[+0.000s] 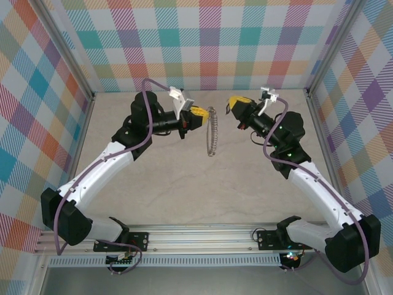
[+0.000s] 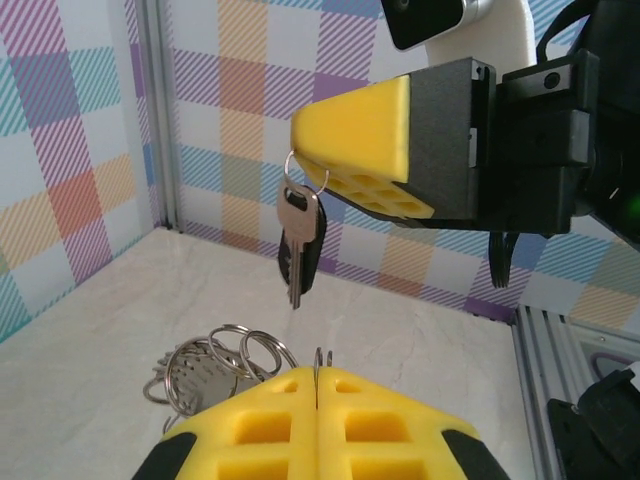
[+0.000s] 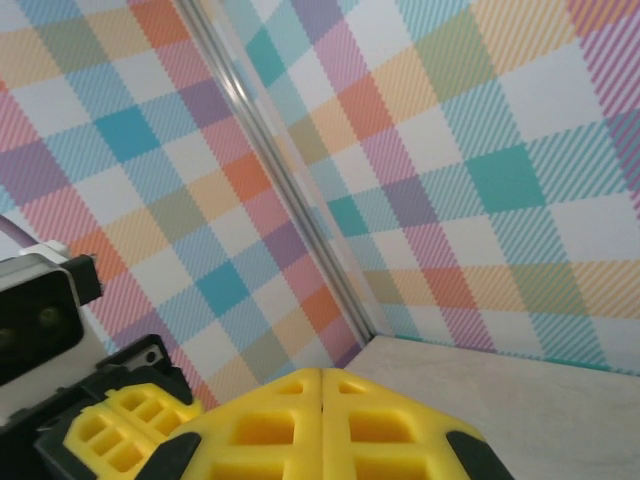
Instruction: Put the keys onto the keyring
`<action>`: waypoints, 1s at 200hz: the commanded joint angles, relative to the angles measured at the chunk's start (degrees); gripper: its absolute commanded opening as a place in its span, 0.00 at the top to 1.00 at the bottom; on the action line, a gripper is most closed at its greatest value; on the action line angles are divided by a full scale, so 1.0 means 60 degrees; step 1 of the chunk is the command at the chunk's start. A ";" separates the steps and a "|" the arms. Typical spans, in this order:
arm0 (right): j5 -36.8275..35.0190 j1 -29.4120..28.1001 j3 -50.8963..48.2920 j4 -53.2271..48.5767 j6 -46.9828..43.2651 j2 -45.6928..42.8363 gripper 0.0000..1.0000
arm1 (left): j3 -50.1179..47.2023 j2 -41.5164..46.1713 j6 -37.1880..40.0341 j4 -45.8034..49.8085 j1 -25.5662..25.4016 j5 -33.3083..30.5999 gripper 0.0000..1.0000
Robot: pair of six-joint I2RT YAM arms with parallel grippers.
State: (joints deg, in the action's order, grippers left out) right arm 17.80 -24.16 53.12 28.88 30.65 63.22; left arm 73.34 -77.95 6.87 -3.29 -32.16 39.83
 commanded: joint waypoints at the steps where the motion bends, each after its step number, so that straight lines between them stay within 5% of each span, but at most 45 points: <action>1: 0.0664 0.0043 -0.0328 0.1568 0.0489 -0.0070 1.00 | -0.0136 0.0524 0.0323 -0.1030 -0.0102 -0.0040 1.00; 200: 0.1442 -0.0009 -0.1256 0.4030 0.2090 0.0335 1.00 | 0.0110 -0.0163 -0.1146 -0.2205 -0.0160 0.0849 1.00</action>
State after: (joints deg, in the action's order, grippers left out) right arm 24.84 -24.03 44.60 48.07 41.28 64.03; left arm 71.50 -78.81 1.04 -12.86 -32.25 43.31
